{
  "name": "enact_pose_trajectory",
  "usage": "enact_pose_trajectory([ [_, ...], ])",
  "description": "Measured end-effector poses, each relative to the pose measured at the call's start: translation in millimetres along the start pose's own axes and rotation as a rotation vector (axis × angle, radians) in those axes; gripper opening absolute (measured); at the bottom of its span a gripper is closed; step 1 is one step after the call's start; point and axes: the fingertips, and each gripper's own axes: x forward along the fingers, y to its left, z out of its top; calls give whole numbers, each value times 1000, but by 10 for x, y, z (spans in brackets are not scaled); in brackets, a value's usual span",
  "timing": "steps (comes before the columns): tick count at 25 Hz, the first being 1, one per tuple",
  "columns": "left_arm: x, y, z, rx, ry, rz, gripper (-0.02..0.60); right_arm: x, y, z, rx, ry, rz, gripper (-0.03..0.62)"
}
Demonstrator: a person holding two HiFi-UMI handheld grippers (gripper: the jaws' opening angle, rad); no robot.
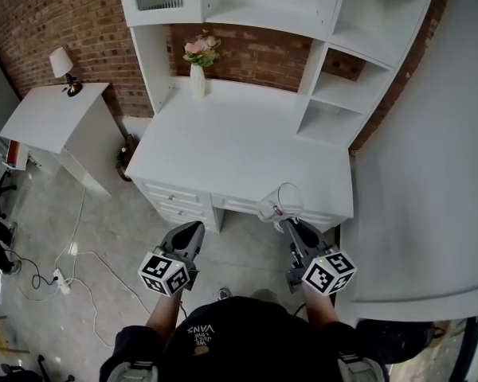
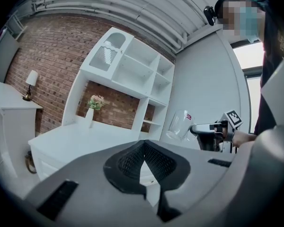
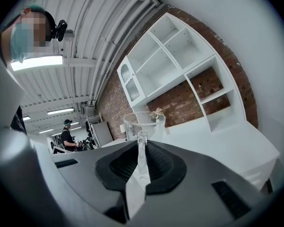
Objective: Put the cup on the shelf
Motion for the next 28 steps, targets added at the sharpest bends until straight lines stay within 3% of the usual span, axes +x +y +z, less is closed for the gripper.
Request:
enact_pose_trajectory([
  [12,442,261,41,-36,11,32,8,508,-391,201,-6,35,20,34],
  [28,1704,230,325,-37,-69,123,8,1197,-1382,915,-97,74,172,34],
])
